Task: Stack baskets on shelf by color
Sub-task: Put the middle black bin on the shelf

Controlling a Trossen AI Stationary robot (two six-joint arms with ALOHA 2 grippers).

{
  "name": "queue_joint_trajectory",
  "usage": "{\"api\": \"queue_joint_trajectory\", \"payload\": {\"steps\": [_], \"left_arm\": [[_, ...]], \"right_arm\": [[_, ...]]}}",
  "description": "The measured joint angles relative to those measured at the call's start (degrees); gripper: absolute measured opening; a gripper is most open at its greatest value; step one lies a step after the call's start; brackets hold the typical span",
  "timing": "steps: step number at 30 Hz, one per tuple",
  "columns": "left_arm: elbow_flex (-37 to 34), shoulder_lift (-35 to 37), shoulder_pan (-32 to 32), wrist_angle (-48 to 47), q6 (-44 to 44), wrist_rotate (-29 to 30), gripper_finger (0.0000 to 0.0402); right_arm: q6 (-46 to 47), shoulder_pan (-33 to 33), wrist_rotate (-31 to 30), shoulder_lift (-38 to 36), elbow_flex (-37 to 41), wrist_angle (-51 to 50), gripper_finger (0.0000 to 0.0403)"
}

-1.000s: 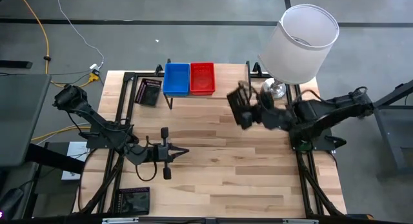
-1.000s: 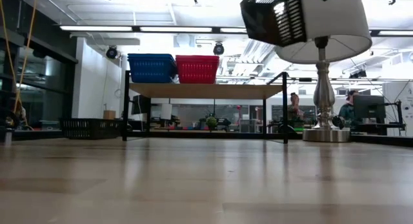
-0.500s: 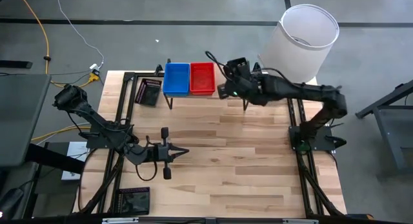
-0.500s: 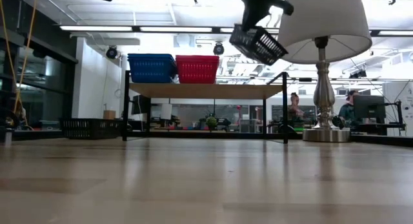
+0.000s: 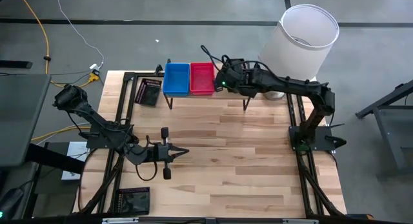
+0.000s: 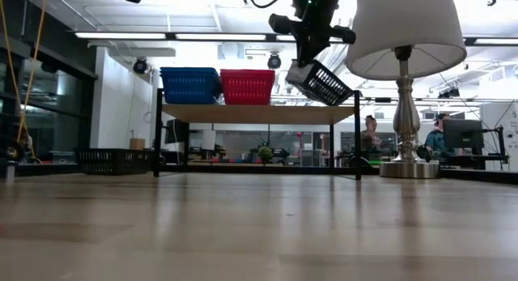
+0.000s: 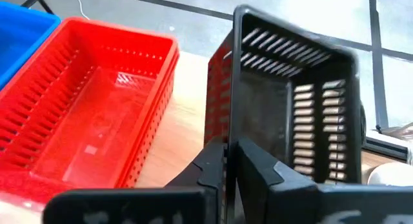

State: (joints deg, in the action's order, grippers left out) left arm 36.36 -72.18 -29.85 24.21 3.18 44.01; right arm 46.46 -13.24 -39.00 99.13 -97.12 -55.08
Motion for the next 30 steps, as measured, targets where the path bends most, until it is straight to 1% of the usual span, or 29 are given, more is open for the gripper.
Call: {"api": "queue_joint_trajectory", "payload": {"steps": [7,14,19,21,24,26,28,30], "left_arm": [[0.0,0.0,0.0,-0.2,0.0,0.0,0.0],[0.0,0.0,0.0,-0.2,0.0,0.0,0.0],[0.0,0.0,0.0,-1.0,-0.6,0.0,0.0],[0.0,0.0,0.0,-1.5,-1.0,0.1,0.0],[0.0,0.0,0.0,-2.2,-1.1,0.1,0.0],[0.0,0.0,0.0,-2.3,-1.5,0.1,0.0],[0.0,0.0,0.0,-2.5,-2.5,0.1,0.0],[0.0,0.0,0.0,-2.6,-3.0,0.1,0.0]], "right_arm": [[1.1,-0.3,0.3,0.0,0.0,-0.1,0.0056],[0.8,-0.3,0.2,0.0,1.3,0.0,0.0109],[-7.6,-0.1,-2.3,-1.4,-0.7,-2.9,0.0148],[-8.8,0.1,-2.9,-3.0,-1.0,-5.4,0.0157],[-9.0,0.1,-3.0,-3.9,-1.0,-12.1,0.0158],[-7.9,0.2,-4.1,-4.1,-1.0,-19.1,0.0147],[-5.6,0.2,-5.7,-4.1,-0.5,-25.8,0.0125],[-4.0,0.2,-6.6,-4.1,1.0,-29.3,0.0089]]}}
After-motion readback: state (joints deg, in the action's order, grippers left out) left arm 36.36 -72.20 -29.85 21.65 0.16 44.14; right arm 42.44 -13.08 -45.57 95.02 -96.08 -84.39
